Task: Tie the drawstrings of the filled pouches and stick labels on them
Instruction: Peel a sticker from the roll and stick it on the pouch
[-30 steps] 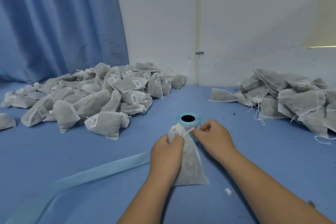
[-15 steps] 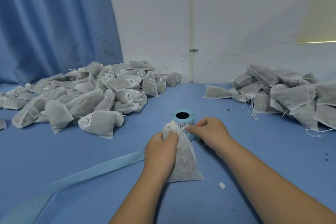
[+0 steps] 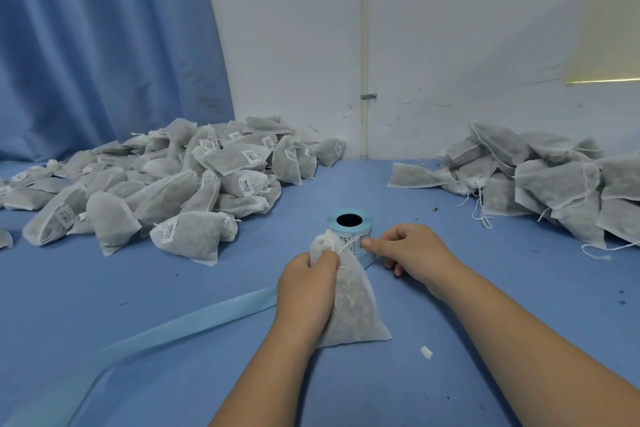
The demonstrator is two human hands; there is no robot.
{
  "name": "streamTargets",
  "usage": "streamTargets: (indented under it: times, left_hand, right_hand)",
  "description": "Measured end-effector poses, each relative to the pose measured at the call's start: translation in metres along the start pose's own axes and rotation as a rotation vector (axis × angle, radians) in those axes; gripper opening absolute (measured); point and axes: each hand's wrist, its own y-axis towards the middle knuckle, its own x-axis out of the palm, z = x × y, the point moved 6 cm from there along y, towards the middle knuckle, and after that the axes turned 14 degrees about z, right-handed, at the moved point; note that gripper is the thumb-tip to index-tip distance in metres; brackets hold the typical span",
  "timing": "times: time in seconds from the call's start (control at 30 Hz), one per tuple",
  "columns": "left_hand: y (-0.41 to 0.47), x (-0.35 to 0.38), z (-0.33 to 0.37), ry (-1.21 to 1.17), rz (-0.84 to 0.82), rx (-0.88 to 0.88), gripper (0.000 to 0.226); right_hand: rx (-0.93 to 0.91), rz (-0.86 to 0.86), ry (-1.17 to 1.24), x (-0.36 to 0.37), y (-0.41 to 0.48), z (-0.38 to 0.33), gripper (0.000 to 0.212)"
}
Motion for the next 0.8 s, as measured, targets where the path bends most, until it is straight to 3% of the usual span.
streamTargets:
  times: [0.53,0.8]
  left_hand:
    - [0.0008,0.0004,-0.0018,-0.025,-0.015,-0.017,0.019]
    - [0.0008,-0.0003,-0.0016,-0.020,-0.005,-0.007,0.022]
  right_hand:
    - [-0.006,-0.034,-0.009,-0.0001,-0.0006,0.0012,0.041]
    - [0.020,-0.065,0.009,-0.0029,-0.0061,-0.0021,0.013]
